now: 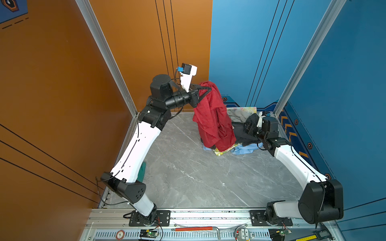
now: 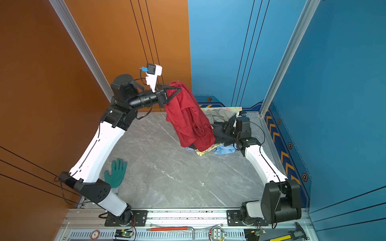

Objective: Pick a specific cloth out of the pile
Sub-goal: 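Pull the red shirt away from the pile toward the orange wall with the left gripper, then lower the red shirt onto the table and open the left gripper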

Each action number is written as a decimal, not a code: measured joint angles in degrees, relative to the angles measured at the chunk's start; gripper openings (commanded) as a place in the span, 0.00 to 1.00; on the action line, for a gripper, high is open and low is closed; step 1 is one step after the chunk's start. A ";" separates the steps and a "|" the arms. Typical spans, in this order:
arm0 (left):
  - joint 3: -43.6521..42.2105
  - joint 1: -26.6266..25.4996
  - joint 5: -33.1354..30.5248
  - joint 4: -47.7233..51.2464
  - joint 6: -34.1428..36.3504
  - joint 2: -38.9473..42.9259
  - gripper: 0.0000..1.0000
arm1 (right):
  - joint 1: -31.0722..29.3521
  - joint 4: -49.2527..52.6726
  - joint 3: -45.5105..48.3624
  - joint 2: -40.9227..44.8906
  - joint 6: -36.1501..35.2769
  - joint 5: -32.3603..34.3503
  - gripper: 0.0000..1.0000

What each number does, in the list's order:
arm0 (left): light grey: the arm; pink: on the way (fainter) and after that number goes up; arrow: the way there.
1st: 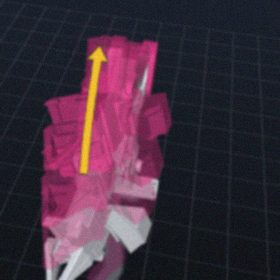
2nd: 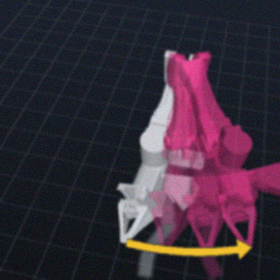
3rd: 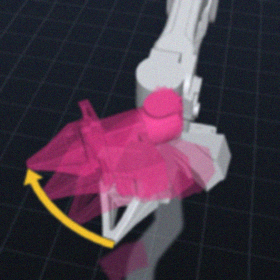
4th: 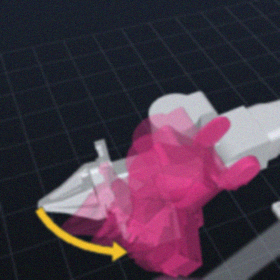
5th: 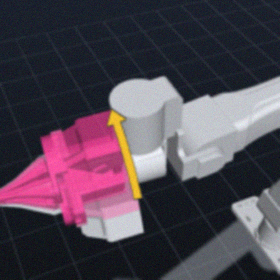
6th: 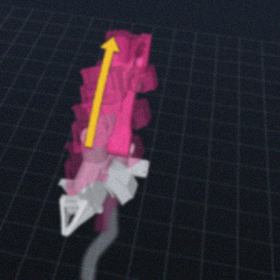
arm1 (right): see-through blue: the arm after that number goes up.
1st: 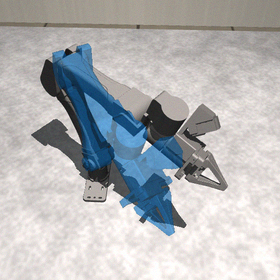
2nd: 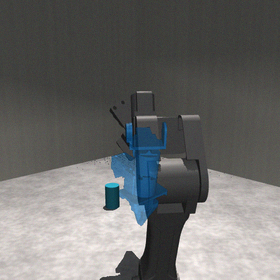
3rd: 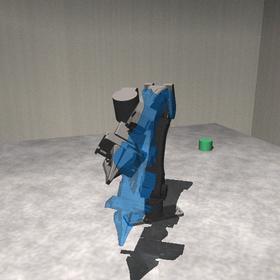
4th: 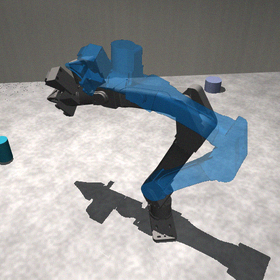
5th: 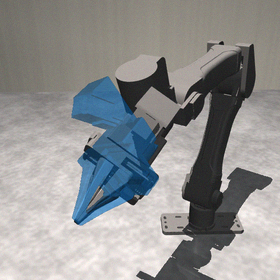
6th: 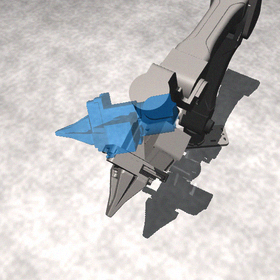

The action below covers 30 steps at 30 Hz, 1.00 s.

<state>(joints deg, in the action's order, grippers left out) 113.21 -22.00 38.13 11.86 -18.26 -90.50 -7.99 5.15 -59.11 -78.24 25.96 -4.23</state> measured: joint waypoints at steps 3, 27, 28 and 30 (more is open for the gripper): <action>-4.42 4.90 0.00 -4.28 -4.20 3.63 0.00 | -0.61 0.42 -0.42 0.00 -0.68 0.87 0.77; -23.26 24.57 -14.62 -12.63 -7.82 6.93 0.00 | -12.61 -1.38 -0.59 0.74 -6.95 5.75 0.84; -23.17 24.48 -15.54 -12.63 -7.78 5.42 0.00 | -13.14 -1.42 -0.59 0.83 -7.19 5.92 0.84; -22.25 23.93 -17.14 -12.52 -7.56 2.56 0.00 | -13.64 -1.73 -0.59 0.90 -7.69 6.12 0.84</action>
<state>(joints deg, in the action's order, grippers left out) 90.96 1.93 20.99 -0.67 -25.82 -87.94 -21.63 3.42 -59.70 -77.34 18.26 1.89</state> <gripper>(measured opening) 0.091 0.835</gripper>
